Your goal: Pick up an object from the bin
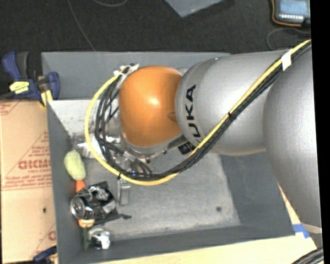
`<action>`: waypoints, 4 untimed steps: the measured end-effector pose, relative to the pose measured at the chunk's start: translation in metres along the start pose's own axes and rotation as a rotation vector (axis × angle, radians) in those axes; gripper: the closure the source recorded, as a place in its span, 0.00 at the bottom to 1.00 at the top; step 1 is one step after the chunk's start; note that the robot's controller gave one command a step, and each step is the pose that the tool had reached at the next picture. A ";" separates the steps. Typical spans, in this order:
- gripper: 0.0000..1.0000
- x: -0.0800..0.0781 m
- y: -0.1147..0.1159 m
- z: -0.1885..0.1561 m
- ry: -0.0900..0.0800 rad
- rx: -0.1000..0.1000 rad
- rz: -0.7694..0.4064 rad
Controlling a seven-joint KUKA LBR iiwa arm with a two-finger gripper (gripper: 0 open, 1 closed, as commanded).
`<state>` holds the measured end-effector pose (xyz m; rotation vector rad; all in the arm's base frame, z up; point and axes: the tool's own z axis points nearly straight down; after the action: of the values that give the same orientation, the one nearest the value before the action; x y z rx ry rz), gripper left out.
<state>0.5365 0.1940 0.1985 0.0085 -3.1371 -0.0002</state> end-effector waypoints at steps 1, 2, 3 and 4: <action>0.00 -0.001 -0.001 -0.005 -0.007 -0.001 0.004; 0.00 0.008 0.003 0.027 -0.014 -0.003 -0.038; 0.00 0.020 0.008 0.088 -0.011 -0.003 -0.077; 1.00 0.010 0.007 0.111 -0.017 0.002 -0.005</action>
Offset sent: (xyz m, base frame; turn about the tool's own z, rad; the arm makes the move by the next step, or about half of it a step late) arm -0.0370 0.0138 -0.1060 -0.1355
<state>0.5264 0.2009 0.0870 0.0159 -3.1544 0.0022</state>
